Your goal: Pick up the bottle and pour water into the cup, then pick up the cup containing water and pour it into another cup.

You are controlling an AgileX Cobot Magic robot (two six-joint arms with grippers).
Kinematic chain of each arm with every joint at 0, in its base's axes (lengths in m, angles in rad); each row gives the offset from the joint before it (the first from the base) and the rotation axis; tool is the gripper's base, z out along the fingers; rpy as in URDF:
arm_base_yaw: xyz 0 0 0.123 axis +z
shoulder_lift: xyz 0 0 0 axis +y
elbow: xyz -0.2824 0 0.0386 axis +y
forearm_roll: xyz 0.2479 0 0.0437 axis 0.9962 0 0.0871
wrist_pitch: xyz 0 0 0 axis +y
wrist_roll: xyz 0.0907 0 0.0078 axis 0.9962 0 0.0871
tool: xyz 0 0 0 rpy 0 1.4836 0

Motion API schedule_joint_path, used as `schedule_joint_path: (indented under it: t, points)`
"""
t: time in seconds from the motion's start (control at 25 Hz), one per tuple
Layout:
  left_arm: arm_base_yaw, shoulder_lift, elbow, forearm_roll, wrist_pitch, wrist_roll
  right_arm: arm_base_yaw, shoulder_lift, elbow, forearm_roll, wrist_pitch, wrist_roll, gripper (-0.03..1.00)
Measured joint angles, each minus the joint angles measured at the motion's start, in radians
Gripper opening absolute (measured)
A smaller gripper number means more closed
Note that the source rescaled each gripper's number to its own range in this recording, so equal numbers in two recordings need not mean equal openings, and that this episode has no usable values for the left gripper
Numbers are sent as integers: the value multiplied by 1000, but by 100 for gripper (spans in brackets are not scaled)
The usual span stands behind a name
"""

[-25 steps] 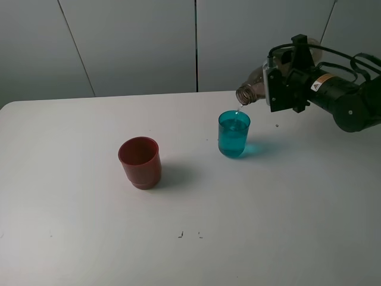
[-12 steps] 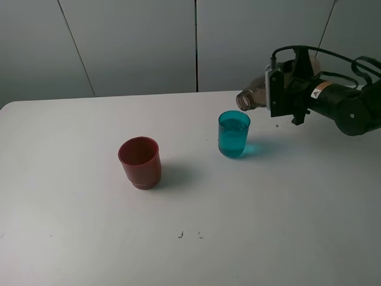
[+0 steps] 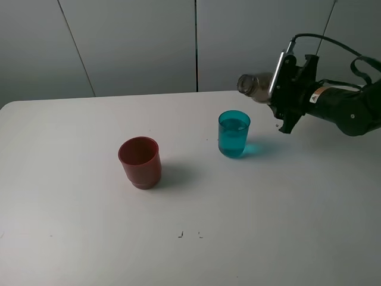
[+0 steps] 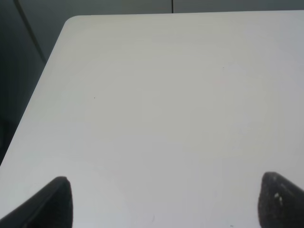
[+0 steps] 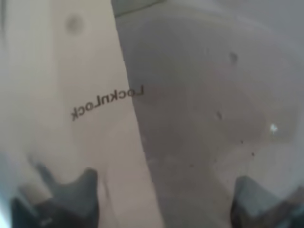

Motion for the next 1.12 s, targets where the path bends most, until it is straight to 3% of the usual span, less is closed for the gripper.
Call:
schedule_joint_path:
  t: [0.32, 0.52, 0.64, 0.8, 1.12]
  points:
    - [0, 0, 0, 0, 0, 0, -9, 0, 0, -47, 3, 451, 3]
    - [0, 0, 0, 0, 0, 0, -68, 0, 0, -49, -17, 812, 3]
    - [0, 0, 0, 0, 0, 0, -101, 0, 0, -54, -47, 960, 3]
    - [0, 0, 0, 0, 0, 0, -130, 17, -7, -94, -79, 1059, 3]
    - [0, 0, 0, 0, 0, 0, -139, 111, -110, -106, -121, 1112, 3]
